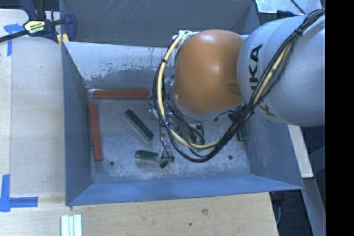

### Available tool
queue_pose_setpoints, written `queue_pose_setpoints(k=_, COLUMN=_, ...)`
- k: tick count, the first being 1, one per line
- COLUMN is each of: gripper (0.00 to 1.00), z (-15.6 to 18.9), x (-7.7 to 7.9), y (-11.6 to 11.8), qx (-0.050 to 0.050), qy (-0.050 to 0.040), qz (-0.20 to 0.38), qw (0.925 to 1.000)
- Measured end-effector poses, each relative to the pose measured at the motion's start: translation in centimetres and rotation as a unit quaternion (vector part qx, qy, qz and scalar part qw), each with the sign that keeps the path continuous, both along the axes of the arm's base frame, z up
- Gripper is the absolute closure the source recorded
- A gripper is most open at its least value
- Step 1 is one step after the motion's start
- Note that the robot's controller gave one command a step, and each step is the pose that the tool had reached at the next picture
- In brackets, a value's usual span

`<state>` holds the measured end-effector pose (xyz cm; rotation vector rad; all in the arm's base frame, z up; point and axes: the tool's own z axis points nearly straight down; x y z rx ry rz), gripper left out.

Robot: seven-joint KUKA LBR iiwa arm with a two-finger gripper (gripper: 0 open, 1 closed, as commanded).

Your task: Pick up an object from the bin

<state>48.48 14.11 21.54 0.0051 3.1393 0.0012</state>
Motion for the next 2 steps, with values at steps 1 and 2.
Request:
queue_pose_setpoints(k=1, gripper=0.00, z=-14.79, x=0.24, y=-4.53, qx=-0.001, qy=-0.0003, qz=-0.003, qw=1.0000)
queue_pose_setpoints(k=2, gripper=1.00, z=-14.45, x=0.33, y=-4.34, qx=0.000, qy=-0.0023, qz=-0.003, qw=1.0000)
